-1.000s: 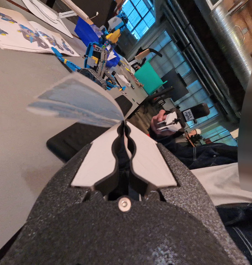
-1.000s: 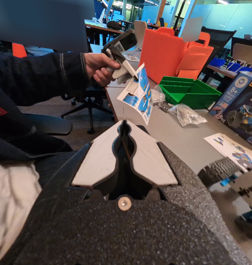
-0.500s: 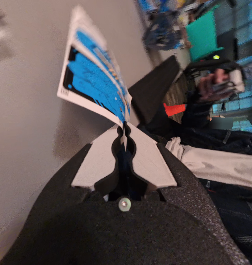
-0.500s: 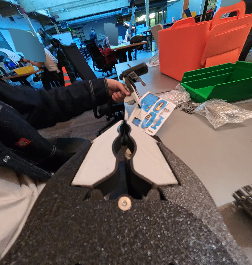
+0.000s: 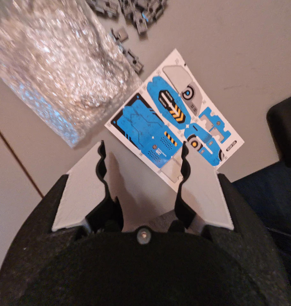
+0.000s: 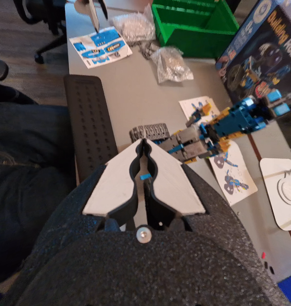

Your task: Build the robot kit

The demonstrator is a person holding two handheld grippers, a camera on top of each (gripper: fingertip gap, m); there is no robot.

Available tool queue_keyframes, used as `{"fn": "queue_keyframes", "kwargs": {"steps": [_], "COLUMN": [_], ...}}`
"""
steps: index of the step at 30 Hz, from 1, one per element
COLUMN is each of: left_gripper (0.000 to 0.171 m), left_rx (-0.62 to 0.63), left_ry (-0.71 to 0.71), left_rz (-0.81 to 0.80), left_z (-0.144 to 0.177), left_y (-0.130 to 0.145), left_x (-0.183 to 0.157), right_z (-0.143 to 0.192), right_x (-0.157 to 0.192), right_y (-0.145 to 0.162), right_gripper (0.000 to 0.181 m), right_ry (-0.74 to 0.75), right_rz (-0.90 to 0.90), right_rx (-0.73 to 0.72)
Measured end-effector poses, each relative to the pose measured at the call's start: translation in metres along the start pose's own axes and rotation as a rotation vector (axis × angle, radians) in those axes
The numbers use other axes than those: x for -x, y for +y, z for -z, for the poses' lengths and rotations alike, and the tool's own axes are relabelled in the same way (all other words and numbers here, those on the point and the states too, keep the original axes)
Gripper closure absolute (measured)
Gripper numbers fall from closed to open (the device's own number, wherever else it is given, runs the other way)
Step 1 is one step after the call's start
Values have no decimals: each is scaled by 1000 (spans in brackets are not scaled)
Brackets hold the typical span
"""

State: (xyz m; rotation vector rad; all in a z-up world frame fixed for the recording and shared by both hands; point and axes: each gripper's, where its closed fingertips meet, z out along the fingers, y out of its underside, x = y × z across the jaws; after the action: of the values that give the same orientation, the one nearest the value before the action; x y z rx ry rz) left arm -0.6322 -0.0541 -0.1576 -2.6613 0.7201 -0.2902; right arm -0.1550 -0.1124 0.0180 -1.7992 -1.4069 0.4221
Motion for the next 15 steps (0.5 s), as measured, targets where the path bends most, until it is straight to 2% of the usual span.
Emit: {"fn": "queue_keyframes", "kwargs": {"steps": [3, 5, 6, 8, 11, 13, 15], "left_gripper": [78, 79, 81, 83, 83, 83, 83], "left_rx": [-100, -300, -422, -575, -659, -687, -689], "left_ry": [-127, -152, -99, 118, 464, 626, 811], "left_rz": [-39, -121, -177, -299, -454, -532, -573], "left_z": [18, 41, 51, 57, 46, 30, 15], "left_y": [-34, -86, -116, -164, -216, -247, -270], "left_x": [3, -28, -61, -150, -271, -318, -346], "right_z": [5, 4, 2, -7, -27, -37, -41], "right_x": [-32, -42, -44, -53, -55, -53, -51], "right_y": [6, 3, 1, -4, -4, 0, 7], "right_gripper": [181, 181, 181, 181, 181, 181, 181], "right_ry": [-77, -181, -255, -314, -369, -382, -388], "right_rz": [-7, -13, -24, -15, 48, 63, 70], "right_rx": [55, 48, 37, -5, -71, -141, -210]}}
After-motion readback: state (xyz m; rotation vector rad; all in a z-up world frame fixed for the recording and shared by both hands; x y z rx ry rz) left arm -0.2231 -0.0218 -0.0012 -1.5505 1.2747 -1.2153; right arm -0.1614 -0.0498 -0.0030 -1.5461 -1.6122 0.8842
